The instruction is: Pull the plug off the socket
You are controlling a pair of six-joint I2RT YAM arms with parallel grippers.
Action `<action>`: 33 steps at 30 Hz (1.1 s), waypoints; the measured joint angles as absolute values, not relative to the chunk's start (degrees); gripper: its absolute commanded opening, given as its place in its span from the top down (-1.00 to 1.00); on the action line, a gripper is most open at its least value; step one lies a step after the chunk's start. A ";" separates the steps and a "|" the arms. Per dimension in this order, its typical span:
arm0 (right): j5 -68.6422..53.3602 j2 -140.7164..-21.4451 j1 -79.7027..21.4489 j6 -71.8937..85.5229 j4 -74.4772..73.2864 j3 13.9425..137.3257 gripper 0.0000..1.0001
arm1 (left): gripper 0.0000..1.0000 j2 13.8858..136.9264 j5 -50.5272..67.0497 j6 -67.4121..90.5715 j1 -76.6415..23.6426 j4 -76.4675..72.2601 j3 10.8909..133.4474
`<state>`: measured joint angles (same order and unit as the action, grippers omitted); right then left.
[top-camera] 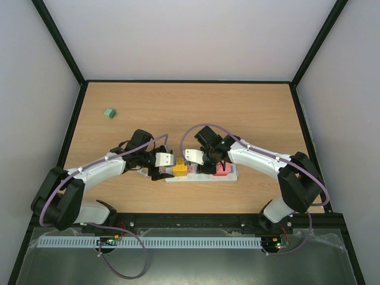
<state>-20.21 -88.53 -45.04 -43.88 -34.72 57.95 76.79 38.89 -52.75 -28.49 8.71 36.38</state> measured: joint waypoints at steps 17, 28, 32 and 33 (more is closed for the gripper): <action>-20.84 -87.81 -45.04 -44.58 -33.12 55.68 0.78 | -0.46 79.31 33.41 -48.25 -32.38 5.89 36.60; -20.93 -87.79 -45.01 -44.53 -32.93 55.53 0.92 | -0.08 80.18 34.48 -44.49 -32.23 7.07 38.24; -20.93 -87.79 -45.01 -44.51 -32.93 55.53 0.94 | -0.05 80.18 34.70 -44.49 -32.18 7.01 38.22; -20.93 -87.79 -45.01 -44.49 -32.93 55.53 0.95 | -0.04 80.14 34.70 -44.51 -32.18 6.94 38.17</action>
